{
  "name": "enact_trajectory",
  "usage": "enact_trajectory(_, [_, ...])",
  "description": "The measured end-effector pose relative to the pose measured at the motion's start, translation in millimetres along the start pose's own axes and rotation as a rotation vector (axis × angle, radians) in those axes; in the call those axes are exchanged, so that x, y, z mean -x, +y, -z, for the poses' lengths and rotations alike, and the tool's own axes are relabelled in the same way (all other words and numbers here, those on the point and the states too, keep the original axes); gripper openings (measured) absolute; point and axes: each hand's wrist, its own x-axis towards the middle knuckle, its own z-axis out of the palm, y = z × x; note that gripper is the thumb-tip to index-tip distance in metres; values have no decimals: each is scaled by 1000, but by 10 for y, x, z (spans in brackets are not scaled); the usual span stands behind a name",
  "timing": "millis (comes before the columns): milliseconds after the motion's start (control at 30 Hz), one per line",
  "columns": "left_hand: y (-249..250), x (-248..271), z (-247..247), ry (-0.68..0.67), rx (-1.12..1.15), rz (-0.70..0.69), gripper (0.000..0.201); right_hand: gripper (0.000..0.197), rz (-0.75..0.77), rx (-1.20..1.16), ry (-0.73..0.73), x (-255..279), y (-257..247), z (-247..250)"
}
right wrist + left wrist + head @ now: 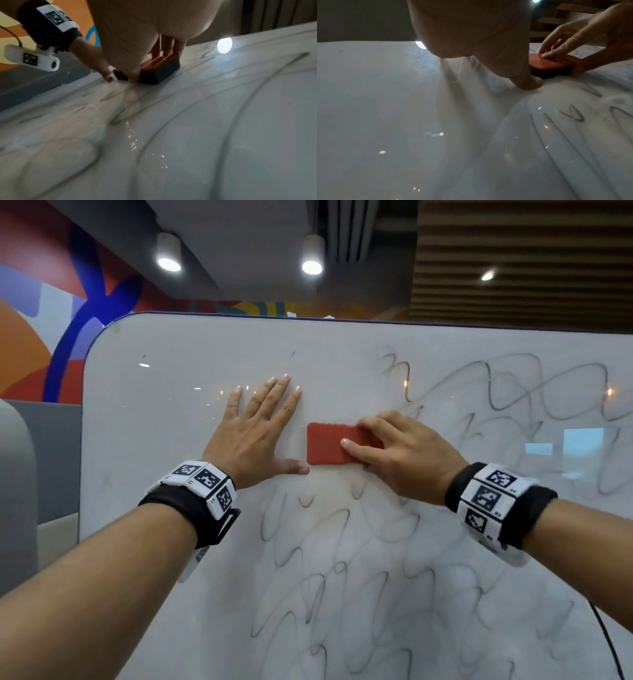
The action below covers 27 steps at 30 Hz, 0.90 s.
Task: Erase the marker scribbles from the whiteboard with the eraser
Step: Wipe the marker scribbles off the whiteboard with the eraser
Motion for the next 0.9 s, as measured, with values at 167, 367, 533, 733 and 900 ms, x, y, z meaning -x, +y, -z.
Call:
enact_trajectory(167, [17, -22, 10, -17, -1, 6, 120, 49, -174, 20, 41, -265, 463, 193])
enact_trajectory(367, [26, -26, 45, -9, 0, 7, 120, 45, -204, 13, 70, -127, 58, 35])
enact_trajectory(533, [20, -34, 45, -15, -5, 7, 121, 38, -1, 37, -11, -173, 285, 110])
enact_trajectory(733, [26, -31, 37, -25, -10, 11, 121, 54, -426, 27, 63, -444, 519, 293])
enact_trajectory(900, [32, -23, 30, 3, 3, 10, 121, 47, -143, 9, -10, -200, 218, 100])
